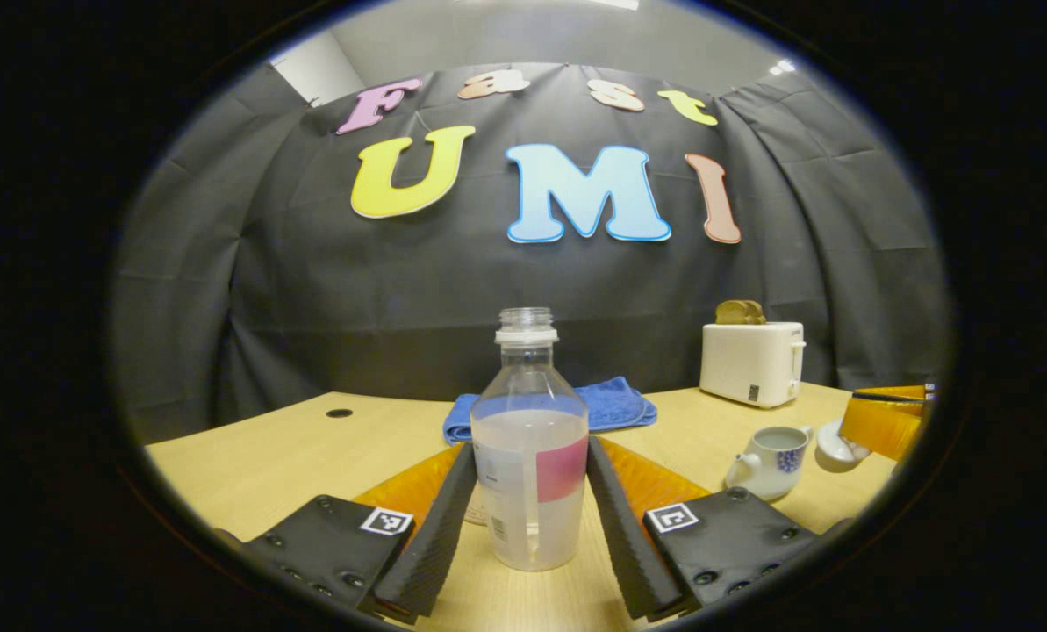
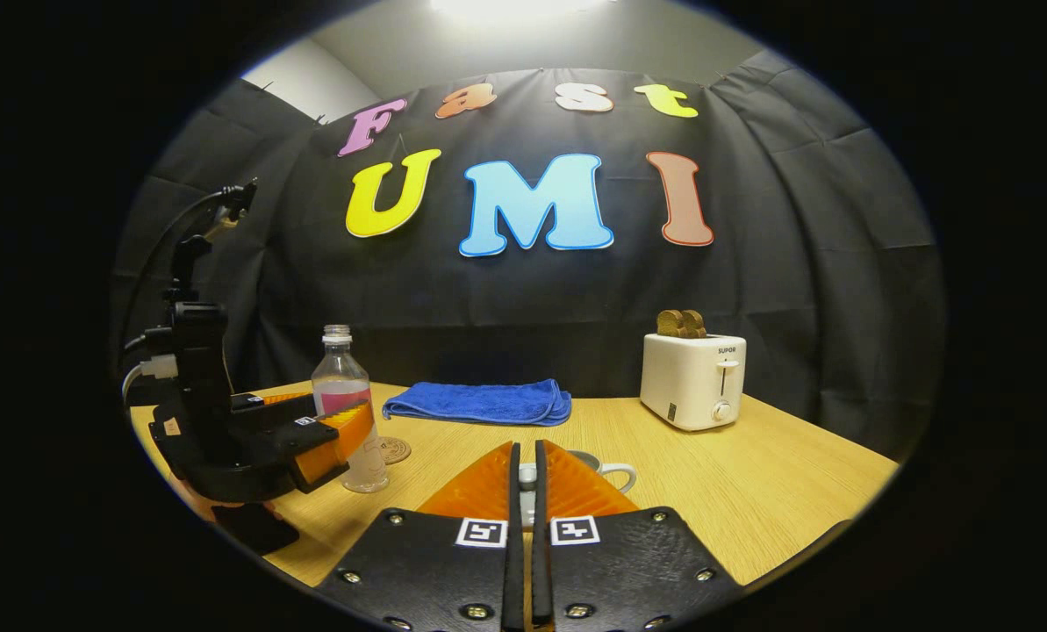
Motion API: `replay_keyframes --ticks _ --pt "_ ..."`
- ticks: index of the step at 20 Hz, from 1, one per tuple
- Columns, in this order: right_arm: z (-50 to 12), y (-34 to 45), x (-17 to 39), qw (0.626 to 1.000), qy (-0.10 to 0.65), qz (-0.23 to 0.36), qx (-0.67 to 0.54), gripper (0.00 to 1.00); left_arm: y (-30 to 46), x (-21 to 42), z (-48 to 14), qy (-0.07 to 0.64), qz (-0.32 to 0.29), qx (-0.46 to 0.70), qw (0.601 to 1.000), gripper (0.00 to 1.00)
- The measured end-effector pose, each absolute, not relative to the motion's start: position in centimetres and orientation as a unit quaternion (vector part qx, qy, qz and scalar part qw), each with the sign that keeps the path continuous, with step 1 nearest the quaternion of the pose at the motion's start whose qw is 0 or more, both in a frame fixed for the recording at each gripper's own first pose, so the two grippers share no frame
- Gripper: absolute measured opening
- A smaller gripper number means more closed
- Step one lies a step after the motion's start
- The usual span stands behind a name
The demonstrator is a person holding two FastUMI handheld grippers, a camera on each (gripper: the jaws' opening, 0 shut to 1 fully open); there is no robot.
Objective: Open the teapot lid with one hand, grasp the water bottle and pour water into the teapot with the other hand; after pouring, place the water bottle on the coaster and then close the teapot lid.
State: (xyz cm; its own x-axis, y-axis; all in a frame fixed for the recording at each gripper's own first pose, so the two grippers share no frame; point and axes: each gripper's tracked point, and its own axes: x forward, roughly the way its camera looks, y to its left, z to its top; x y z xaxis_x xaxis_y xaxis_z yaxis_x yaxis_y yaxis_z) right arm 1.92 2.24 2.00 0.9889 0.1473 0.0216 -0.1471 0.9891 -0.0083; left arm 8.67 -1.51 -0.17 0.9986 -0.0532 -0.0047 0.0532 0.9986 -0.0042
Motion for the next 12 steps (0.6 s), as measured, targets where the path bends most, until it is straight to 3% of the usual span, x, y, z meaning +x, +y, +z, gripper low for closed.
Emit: replay_keyframes --ticks 7,12 --pt "0.7 2.1 -0.3 0.995 0.006 0.095 0.005 0.04 -1.9 7.7 0.0 0.002 -0.045 0.002 0.999 0.84" --pt "-0.6 2.8 -2.2 0.991 0.034 0.123 0.025 0.04 -4.1 7.1 1.1 -0.016 -0.086 0.099 0.991 0.84"
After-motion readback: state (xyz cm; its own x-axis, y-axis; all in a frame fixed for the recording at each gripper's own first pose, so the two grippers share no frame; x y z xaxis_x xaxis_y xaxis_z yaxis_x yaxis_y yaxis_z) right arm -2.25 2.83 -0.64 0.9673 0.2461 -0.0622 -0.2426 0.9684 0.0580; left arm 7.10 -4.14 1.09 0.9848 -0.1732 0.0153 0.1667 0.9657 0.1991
